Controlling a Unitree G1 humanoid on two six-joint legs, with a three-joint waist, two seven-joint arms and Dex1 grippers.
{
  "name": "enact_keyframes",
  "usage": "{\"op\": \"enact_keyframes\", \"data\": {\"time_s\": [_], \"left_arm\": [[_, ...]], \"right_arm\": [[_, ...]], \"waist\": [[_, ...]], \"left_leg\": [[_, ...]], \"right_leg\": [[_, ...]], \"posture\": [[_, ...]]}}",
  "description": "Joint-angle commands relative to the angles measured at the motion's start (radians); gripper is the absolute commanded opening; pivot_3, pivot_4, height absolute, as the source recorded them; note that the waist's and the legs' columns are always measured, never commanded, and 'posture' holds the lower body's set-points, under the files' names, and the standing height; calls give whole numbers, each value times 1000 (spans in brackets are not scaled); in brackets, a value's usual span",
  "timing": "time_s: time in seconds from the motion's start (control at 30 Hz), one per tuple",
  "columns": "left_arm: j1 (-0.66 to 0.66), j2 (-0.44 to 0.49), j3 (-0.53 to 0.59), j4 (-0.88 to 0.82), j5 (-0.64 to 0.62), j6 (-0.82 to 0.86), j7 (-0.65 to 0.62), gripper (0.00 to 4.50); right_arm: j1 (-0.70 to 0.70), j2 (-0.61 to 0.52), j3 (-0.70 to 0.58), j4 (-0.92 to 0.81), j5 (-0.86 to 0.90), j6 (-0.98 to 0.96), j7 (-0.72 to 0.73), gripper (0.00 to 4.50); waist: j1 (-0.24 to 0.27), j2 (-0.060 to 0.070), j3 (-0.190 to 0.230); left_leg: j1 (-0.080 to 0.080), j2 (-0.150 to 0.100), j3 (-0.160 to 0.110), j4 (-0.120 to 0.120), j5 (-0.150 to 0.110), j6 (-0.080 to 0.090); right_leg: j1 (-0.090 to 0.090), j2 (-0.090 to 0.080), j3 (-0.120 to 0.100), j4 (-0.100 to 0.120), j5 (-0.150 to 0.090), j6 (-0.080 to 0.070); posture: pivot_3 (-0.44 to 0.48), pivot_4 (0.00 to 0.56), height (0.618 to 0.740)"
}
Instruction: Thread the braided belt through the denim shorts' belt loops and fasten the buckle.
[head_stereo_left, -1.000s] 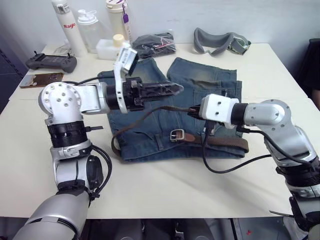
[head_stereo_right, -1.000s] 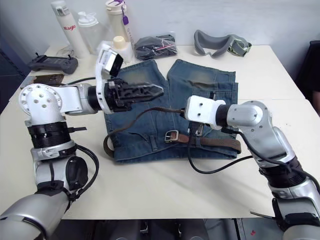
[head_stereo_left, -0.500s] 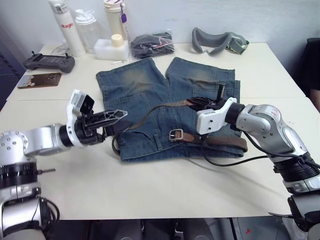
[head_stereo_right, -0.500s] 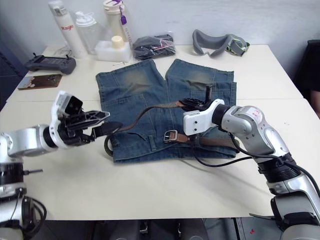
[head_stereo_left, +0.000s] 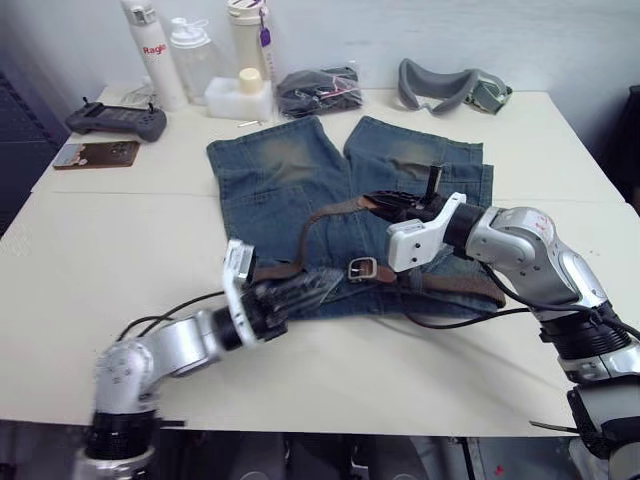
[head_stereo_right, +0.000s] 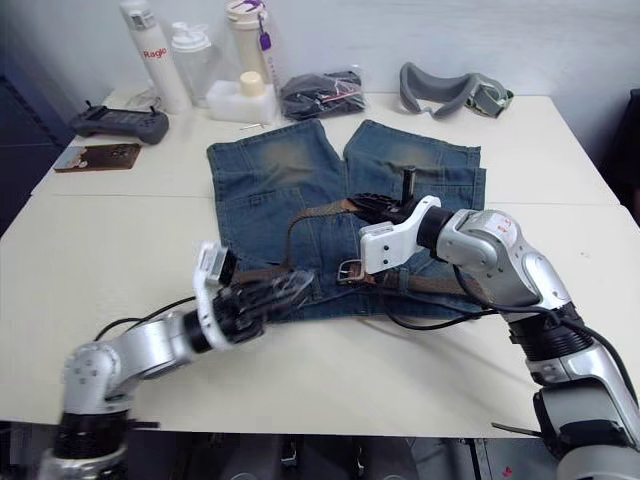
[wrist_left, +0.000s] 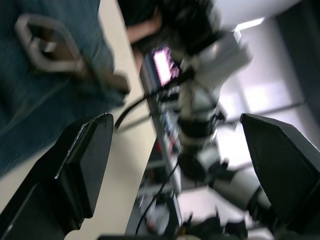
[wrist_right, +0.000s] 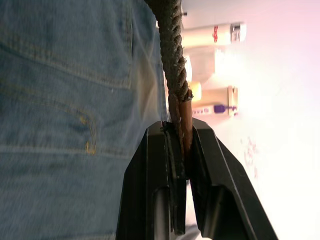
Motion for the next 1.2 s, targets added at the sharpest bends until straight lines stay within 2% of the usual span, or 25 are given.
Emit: {"op": "enact_keyframes", "data": {"time_s": [0.03,0.23,0.33,0.4,0.43,0.47,0.57,0.67,0.8,0.93,1.1,1.2], "left_arm": [[-26,-101,46,-51,-16,-149,110,4430],[-17,-150,112,-64,-16,-173,209,4430],[-2,49,210,6,-16,39,-6,4430],[2,283,265,63,-16,225,-296,4430],[1,367,280,89,-16,283,-402,4430],[-23,433,295,153,-16,325,-467,4430],[-158,478,309,327,-16,336,-477,4430],[-311,441,310,444,-16,312,-378,4430],[-515,347,266,552,-16,295,-149,4430],[-672,83,306,614,-16,287,33,4430],[-742,-135,356,645,-16,241,253,4430],[-662,-238,344,590,-16,228,413,4430]], "right_arm": [[-9,-9,-42,-32,17,-5,1,0],[-14,-16,-48,-32,32,-6,14,0],[-17,-25,-55,-21,44,-15,20,0],[-26,-33,-61,-7,54,-25,25,0],[-29,-36,-63,-1,58,-29,26,0],[-40,-41,-64,10,62,-41,28,0],[-79,-49,-68,47,54,-65,24,0],[-119,-43,-70,86,32,-77,3,0],[-150,-35,-60,121,3,-89,-18,0],[-175,-21,-39,150,-33,-115,-32,0],[-211,-12,-18,203,-66,-169,-48,0],[-217,-10,-15,211,-68,-180,-48,0]], "waist": [[-1,0,0],[-7,0,0],[-13,0,0],[-21,-1,0],[-22,-1,1],[-22,-1,1],[-14,-1,1],[-3,-1,1],[3,-1,1],[5,-1,1],[-6,-1,1],[-19,-1,1]], "left_leg": [[0,0,1,0,-1,2],[-2,0,2,0,-2,3],[-2,0,2,0,-1,2],[-1,0,2,-1,0,0],[-2,1,2,-1,1,-2],[-2,1,1,-1,0,-3],[-2,0,2,-2,1,-3],[-3,0,2,-1,0,-3],[-5,0,2,1,-2,2],[-9,-1,3,1,-2,3],[-16,-1,3,4,0,5],[-16,-1,4,3,0,4]], "right_leg": [[0,0,1,0,0,0],[-2,0,2,-1,0,1],[-2,1,1,-1,0,1],[-2,1,1,-1,0,0],[-4,3,1,0,-1,-1],[-4,3,1,0,-2,-3],[-6,1,2,1,-3,-5],[-5,0,1,1,-2,-4],[-6,-1,2,0,-1,-1],[-9,-1,3,-1,2,5],[-14,-1,4,-1,5,10],[-14,-1,4,-1,5,10]], "posture": [[0,150,656],[0,150,656],[0,150,656],[0,150,656],[0,150,656],[0,150,656],[0,150,656],[0,150,656],[0,150,656],[0,150,656],[0,150,656],[0,150,656]]}}
